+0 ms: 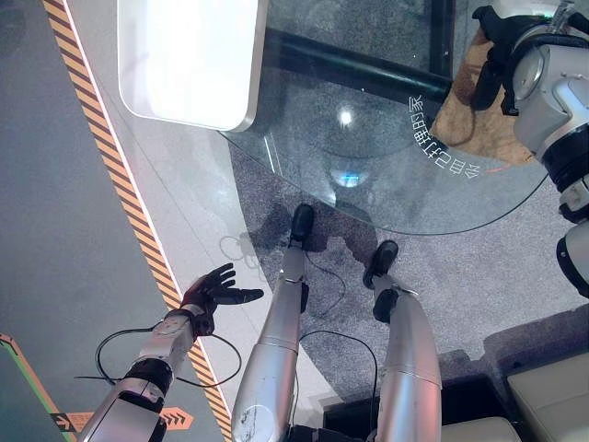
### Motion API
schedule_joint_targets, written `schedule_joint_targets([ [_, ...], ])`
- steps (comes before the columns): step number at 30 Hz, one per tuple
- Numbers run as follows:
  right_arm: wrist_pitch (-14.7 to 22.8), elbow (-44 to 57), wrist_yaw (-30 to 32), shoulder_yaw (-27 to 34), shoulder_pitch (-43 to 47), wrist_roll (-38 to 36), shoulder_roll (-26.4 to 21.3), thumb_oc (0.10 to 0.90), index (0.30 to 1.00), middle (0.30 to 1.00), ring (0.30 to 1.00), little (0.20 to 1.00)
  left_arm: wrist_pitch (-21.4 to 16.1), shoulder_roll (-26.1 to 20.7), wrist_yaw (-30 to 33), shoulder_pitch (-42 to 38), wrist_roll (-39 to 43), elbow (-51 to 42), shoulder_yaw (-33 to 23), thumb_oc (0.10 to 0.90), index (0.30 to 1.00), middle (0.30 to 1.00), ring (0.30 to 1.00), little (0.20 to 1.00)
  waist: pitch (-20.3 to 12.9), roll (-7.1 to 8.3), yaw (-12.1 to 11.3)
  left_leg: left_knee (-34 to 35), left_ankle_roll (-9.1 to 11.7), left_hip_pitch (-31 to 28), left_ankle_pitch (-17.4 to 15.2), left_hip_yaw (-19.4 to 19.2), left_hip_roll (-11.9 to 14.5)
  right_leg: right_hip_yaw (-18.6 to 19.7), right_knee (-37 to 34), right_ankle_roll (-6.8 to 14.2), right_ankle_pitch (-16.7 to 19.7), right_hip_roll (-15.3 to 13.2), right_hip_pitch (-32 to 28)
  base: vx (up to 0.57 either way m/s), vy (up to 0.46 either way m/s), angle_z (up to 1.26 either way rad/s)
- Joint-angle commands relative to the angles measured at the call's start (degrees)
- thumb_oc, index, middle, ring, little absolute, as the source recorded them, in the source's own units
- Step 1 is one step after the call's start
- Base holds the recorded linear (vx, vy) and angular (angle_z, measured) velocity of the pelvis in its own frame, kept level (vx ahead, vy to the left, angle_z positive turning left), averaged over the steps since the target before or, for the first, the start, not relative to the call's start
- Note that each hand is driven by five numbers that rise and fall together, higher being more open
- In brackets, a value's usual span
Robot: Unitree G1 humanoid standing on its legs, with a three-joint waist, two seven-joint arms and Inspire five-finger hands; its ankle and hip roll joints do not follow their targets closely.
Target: Wipe the table with a cloth and put it in the basket.
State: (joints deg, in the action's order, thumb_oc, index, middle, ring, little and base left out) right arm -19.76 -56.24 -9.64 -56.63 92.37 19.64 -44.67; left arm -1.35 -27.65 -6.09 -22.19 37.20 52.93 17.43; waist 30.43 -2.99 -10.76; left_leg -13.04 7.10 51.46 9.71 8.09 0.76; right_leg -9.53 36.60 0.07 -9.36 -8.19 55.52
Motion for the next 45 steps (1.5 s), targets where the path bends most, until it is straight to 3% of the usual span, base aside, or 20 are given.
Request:
schedule_joint_targets([
  [1,-0.11,-3.27,-3.74,-2.66,0.58,-1.08,-2.06,0.751,0.858,0.858,0.858,0.851,0.24,-1.58,-0.80,4.46,-0.59,1.13,0.04,0.800,0.900,0.900,0.900,0.900,-0.64,-1.93,0.39,-6.34,-6.09,0.09,-7.06,-5.20,-5.26,-2.32,-12.63,0.61,8.61,3.46,-2.47,0.00,0.000,0.00],
  [3,-0.25,-3.51,-4.94,-3.01,0.66,-0.29,-2.19,0.364,0.526,0.526,0.526,0.464,0.31,-1.69,-0.89,4.37,-0.46,1.14,-0.05,0.800,0.900,0.900,0.900,0.900,-0.64,-1.93,0.36,-6.18,-6.10,0.12,-6.95,-5.17,-5.32,-2.34,-12.80,0.60,8.65,3.47,-2.47,0.00,0.000,0.00],
  [5,-0.41,-3.72,-5.95,-3.32,0.64,-0.42,-2.25,0.224,0.406,0.406,0.406,0.324,0.27,-1.81,-1.00,4.45,-0.41,1.07,-0.04,0.800,0.900,0.900,0.900,0.900,-0.64,-1.95,0.30,-6.23,-6.13,0.26,-6.87,-5.09,-5.34,-2.36,-12.76,0.58,8.68,3.45,-2.37,0.00,0.000,0.00],
  [6,-0.43,-3.72,-6.20,-3.41,0.61,-0.69,-2.31,0.100,0.300,0.300,0.300,0.200,0.28,-1.87,-1.05,4.49,-0.38,1.02,-0.06,0.800,0.900,0.900,0.900,0.900,-0.64,-1.93,0.28,-6.22,-6.14,0.28,-6.83,-5.08,-5.34,-2.39,-12.77,0.57,8.71,3.45,-2.38,0.00,0.000,0.00],
  [21,2.45,-4.88,-10.34,-2.59,-0.72,-2.11,-3.17,0.100,0.300,0.300,0.300,0.200,0.56,-2.43,-1.61,4.85,-0.40,0.66,-0.47,0.800,0.900,0.900,0.900,0.900,-0.64,-1.87,0.36,-5.90,-6.21,0.01,-6.64,-5.05,-5.40,-2.25,-13.34,0.83,9.33,3.40,-2.47,0.00,0.000,0.00],
  [45,3.53,-4.66,-13.15,-4.50,-0.29,1.83,-3.79,0.100,0.300,0.300,0.300,0.200,1.44,-3.34,-2.84,4.66,-0.38,0.66,-0.83,0.800,0.900,0.900,0.900,0.900,-0.64,-1.45,0.45,-5.59,-6.42,-0.54,-6.65,-5.15,-5.42,-2.34,-14.08,0.94,9.78,3.58,-3.05,0.00,0.000,0.00],
])
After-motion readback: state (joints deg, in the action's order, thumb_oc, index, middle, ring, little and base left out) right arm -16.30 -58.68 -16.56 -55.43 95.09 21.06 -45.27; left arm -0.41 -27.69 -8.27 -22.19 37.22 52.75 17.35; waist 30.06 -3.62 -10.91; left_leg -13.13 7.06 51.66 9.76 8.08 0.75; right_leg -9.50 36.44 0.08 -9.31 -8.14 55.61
